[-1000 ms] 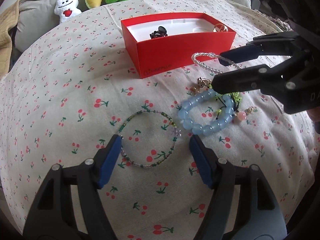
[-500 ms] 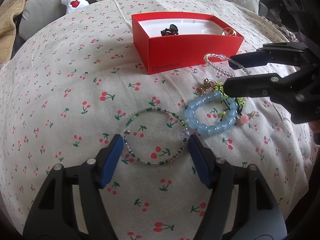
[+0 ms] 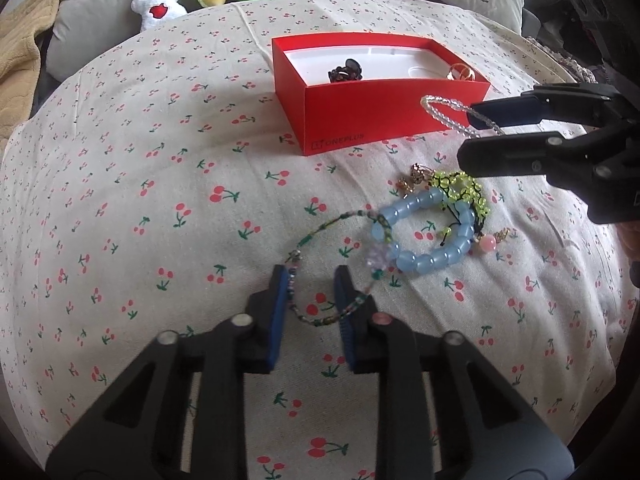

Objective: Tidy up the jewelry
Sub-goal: 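Carry the thin bracelet into the red box with the left gripper while the right carries the clear one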

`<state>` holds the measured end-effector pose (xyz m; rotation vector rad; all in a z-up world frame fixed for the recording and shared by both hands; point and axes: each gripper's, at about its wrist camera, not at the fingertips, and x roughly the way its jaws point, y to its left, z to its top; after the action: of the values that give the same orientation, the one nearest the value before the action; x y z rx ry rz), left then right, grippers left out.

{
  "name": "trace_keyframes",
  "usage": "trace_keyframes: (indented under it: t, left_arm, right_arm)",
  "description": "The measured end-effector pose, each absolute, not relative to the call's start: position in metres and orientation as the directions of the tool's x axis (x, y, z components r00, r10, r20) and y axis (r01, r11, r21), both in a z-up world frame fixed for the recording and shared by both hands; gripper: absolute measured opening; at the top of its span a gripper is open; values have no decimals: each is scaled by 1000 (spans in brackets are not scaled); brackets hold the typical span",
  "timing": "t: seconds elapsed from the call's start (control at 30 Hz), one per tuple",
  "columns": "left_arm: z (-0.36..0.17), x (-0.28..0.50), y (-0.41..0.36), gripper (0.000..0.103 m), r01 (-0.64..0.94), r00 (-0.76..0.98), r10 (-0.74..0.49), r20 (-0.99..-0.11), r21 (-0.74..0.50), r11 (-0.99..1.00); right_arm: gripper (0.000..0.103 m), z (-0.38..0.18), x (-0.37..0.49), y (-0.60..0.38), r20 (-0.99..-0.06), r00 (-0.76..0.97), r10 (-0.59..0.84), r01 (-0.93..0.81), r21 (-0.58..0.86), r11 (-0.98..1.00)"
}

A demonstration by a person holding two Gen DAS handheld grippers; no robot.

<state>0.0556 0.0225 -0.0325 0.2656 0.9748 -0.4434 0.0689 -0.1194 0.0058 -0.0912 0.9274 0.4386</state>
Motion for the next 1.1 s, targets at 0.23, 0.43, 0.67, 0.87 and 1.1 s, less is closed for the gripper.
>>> trace_keyframes:
  t: [0.23,0.43,0.67,0.87,1.1]
  left_arm:
    - [-18,57,29,3,436,513,-259,-819,-12,900]
    - [2,62,27,3,414,543,-263,-798,-18,910]
    - [28,71,13,3,422,574,-298,-763,-36,906]
    - [49,89,-1,3,428,588,-352,-728,-89,899]
    - [54,113,-17,3,427,571,-426,-701,-190,884]
  right_arm:
    - [56,8,68,-119,-786,527,322,-407,99,908]
    - [56,15,73,-124,-778,541,318,-387,105,916]
    - [56,26,81,-133,-765,566,308,-352,113,929]
    - [56,35,92,-142,-752,593,287,-316,110,942]
    - [56,37,107,-159,-749,610,258,-271,108,956]
